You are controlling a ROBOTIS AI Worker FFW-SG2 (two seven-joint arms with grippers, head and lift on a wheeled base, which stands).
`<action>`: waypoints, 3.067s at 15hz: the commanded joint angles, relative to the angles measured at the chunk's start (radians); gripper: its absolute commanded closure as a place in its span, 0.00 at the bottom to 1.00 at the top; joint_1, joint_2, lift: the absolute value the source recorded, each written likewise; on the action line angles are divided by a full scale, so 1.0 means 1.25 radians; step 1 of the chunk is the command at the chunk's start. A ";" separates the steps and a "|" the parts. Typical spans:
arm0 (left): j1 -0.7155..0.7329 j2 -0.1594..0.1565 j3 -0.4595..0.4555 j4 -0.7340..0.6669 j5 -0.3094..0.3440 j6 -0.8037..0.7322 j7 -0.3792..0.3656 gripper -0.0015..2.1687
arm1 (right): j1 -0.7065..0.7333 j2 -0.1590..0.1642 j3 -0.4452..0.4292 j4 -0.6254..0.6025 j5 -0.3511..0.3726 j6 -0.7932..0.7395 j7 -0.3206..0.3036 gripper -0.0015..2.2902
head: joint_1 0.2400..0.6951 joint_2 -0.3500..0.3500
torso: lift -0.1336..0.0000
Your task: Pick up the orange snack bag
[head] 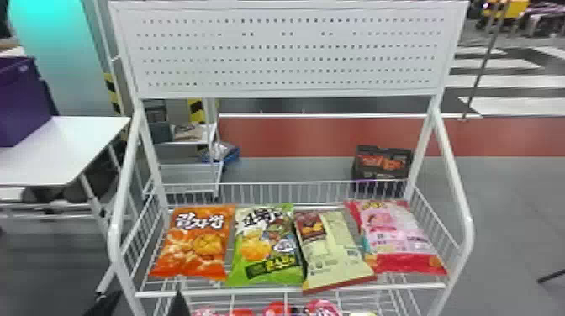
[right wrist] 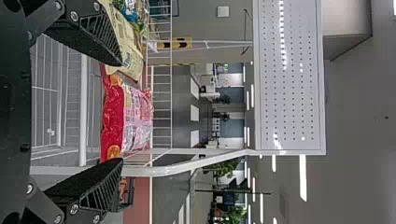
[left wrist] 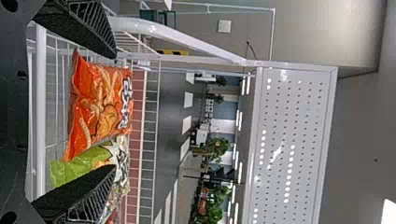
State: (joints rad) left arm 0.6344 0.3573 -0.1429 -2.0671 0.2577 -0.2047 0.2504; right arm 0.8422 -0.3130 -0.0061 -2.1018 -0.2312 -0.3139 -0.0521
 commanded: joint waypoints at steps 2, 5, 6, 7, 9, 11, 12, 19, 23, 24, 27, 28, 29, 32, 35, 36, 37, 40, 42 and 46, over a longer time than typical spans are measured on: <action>-0.132 -0.006 -0.056 0.061 -0.002 0.102 0.023 0.02 | -0.004 0.003 0.009 0.008 0.005 0.000 0.000 0.07 | 0.57 0.50 | 1.00; -0.229 -0.023 -0.099 0.130 -0.011 0.175 0.030 0.02 | -0.009 0.003 0.015 0.011 0.007 -0.002 0.000 0.07 | 0.57 0.50 | 1.00; -0.257 -0.026 -0.105 0.149 -0.012 0.202 0.032 0.02 | -0.009 0.003 0.015 0.012 0.007 -0.002 0.000 0.07 | 0.57 0.50 | 1.00; -0.294 -0.027 -0.114 0.168 -0.013 0.242 0.039 0.02 | -0.009 0.003 0.015 0.014 0.007 -0.002 0.000 0.07 | 0.57 0.50 | 1.00; -0.346 -0.037 -0.118 0.193 -0.011 0.296 0.041 0.03 | -0.009 0.003 0.015 0.014 0.008 -0.002 0.000 0.07 | 0.57 0.50 | 1.00; -0.392 -0.053 -0.124 0.229 -0.010 0.333 0.041 0.03 | -0.009 0.003 0.015 0.014 0.007 0.000 -0.001 0.07 | 0.57 0.50 | 1.00; -0.418 -0.056 -0.132 0.250 -0.011 0.347 0.041 0.03 | -0.009 0.001 0.013 0.016 0.007 0.000 0.000 0.07 | 0.57 0.50 | 1.00; -0.511 -0.074 -0.132 0.355 -0.004 0.387 0.040 0.07 | -0.009 -0.007 0.011 0.017 0.001 0.000 -0.001 0.07 | 0.57 0.50 | 1.00; -0.514 -0.072 -0.108 0.368 0.009 0.423 0.025 0.16 | -0.013 -0.007 0.011 0.019 -0.002 0.000 -0.001 0.07 | 0.57 0.50 | 1.00; -0.515 -0.072 -0.105 0.369 0.012 0.436 0.023 0.23 | -0.015 -0.007 0.011 0.019 -0.002 0.000 -0.001 0.07 | 0.57 0.50 | 1.00; -0.514 -0.074 -0.098 0.368 0.027 0.438 0.033 0.65 | -0.016 -0.007 0.011 0.019 -0.002 -0.002 -0.001 0.07 | 0.57 0.50 | 1.00; -0.512 -0.074 -0.096 0.368 0.027 0.438 0.037 0.67 | -0.015 -0.007 0.011 0.017 -0.002 -0.002 -0.001 0.07 | 0.57 0.50 | 1.00; -0.509 -0.074 -0.096 0.365 0.027 0.438 0.039 0.67 | -0.015 -0.007 0.011 0.017 -0.002 -0.002 -0.001 0.07 | 0.57 0.50 | 1.00; -0.487 -0.071 -0.094 0.330 0.031 0.436 0.044 0.67 | -0.016 -0.007 0.011 0.019 -0.003 -0.002 -0.001 0.07 | 0.57 0.50 | 1.00; -0.463 -0.066 -0.089 0.272 0.044 0.436 0.045 0.67 | -0.020 -0.007 0.011 0.020 -0.004 -0.002 -0.001 0.07 | 0.57 0.50 | 1.00; -0.452 -0.066 -0.083 0.247 0.049 0.436 0.045 0.67 | -0.021 -0.007 0.011 0.020 -0.004 0.000 -0.001 0.07 | 0.57 0.50 | 1.00; -0.440 -0.065 -0.082 0.223 0.052 0.436 0.045 0.67 | -0.021 -0.007 0.011 0.021 -0.005 -0.002 -0.001 0.07 | 0.57 0.50 | 1.00; -0.389 -0.059 -0.065 0.139 0.055 0.436 0.049 0.67 | -0.022 -0.007 0.011 0.022 -0.005 -0.002 -0.001 0.07 | 0.57 0.50 | 1.00; -0.336 -0.044 -0.055 0.080 0.063 0.431 0.048 0.67 | -0.023 -0.009 0.011 0.022 -0.008 -0.002 -0.001 0.07 | 0.57 0.50 | 1.00; -0.173 -0.010 0.003 -0.061 0.072 0.379 0.040 0.67 | -0.026 -0.009 0.012 0.023 -0.009 0.000 -0.001 0.07 | 0.57 0.50 | 1.00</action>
State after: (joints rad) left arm 0.3465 0.3307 -0.1645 -2.0877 0.3420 0.2981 0.3015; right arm 0.8112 -0.3237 0.0087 -2.0738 -0.2423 -0.3140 -0.0536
